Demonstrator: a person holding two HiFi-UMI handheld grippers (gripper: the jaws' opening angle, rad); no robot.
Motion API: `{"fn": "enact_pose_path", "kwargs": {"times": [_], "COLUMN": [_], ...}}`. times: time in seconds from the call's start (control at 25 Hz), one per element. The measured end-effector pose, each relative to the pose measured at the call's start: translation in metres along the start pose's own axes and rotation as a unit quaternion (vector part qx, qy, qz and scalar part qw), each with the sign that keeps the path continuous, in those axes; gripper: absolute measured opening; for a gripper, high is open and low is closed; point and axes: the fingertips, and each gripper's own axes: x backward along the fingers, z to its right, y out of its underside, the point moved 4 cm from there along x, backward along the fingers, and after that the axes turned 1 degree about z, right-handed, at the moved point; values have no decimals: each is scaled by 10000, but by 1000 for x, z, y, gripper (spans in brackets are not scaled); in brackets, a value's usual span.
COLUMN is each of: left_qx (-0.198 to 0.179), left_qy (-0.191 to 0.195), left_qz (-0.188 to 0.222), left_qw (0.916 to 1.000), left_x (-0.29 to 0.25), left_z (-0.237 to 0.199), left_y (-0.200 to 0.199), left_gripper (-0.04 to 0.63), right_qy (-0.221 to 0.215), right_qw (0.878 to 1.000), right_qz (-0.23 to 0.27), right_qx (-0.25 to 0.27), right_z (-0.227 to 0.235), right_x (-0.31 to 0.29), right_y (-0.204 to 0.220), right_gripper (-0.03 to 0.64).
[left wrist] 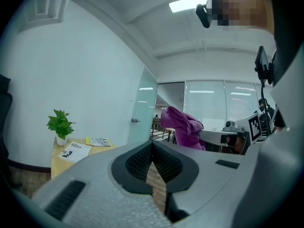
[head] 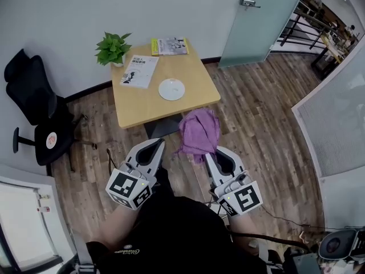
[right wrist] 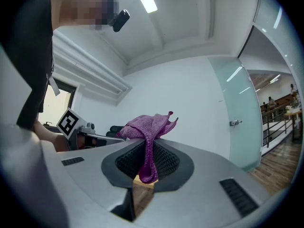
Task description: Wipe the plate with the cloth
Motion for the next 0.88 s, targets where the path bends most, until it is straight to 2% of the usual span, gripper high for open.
{"fn": "enact_pose_path", "kwargs": {"times": [0.36, 0.88], "left_qx": [42, 15], "left_qy": [-34, 198], "left_qz": [-15, -250], "left_qw": [10000, 9995], "left_x": [-64, -171], "left_z": [-77, -274], "left_y": [-18, -64], "left_gripper": [2, 2], "right_qy": [51, 272], "right_qw": [9998, 9987], "right_qz": [-158, -425], "right_qx": [-104, -119], "right_z": [57, 128], "right_x": [-88, -303], "right_y": [4, 4], "right_gripper": [41, 41]}}
